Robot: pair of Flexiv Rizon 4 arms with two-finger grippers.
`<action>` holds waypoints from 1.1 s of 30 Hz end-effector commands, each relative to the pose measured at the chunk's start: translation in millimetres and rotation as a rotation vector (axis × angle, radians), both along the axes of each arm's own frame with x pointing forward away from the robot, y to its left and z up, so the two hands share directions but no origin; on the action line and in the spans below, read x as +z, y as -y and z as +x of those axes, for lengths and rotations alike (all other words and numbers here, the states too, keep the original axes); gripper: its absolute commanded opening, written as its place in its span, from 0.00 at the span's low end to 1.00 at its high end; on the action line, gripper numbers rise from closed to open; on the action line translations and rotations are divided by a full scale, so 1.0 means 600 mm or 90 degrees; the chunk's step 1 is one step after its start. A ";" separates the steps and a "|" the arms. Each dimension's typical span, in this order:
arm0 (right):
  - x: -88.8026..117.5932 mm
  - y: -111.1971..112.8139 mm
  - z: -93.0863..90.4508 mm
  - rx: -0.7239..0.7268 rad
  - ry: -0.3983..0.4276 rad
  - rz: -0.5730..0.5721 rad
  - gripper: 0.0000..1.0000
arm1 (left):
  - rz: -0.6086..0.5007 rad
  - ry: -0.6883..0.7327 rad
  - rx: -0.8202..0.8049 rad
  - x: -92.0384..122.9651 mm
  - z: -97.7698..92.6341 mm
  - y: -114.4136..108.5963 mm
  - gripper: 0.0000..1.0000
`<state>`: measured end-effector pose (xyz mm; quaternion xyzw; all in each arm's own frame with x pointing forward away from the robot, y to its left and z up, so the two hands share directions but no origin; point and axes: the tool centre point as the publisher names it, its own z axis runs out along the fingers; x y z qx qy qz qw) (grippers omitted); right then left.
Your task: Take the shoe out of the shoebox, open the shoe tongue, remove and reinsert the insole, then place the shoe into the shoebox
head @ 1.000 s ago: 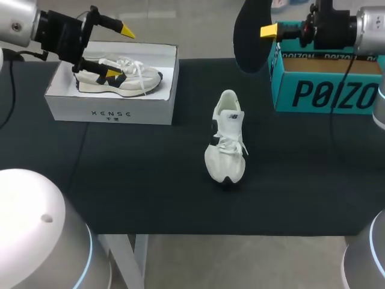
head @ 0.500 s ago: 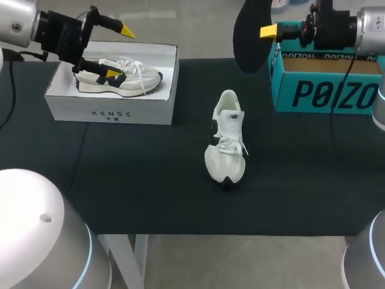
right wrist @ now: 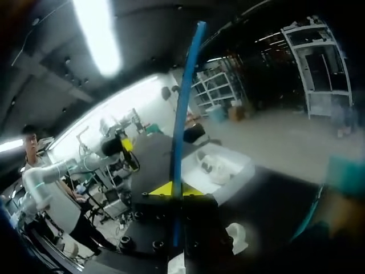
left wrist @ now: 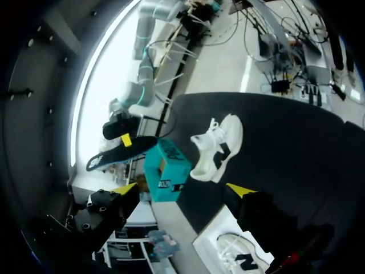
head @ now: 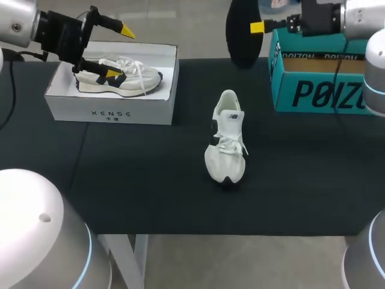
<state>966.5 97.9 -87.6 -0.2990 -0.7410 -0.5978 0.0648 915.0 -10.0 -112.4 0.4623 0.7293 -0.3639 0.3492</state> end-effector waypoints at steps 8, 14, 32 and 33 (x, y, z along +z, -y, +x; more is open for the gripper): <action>-0.044 -0.014 0.010 0.032 -0.034 -0.002 0.00 | 0.002 0.000 0.000 0.001 -0.001 -0.001 1.00; -0.113 -0.012 0.040 0.053 -0.025 -0.012 0.00 | 0.002 0.000 0.000 0.001 -0.001 -0.001 1.00; -0.158 -0.002 0.056 0.044 -0.021 -0.042 0.00 | 0.002 0.000 0.000 0.001 -0.001 -0.001 1.00; -0.172 0.000 0.059 0.038 -0.026 -0.029 0.00 | 0.002 0.000 0.000 0.001 -0.001 -0.001 1.00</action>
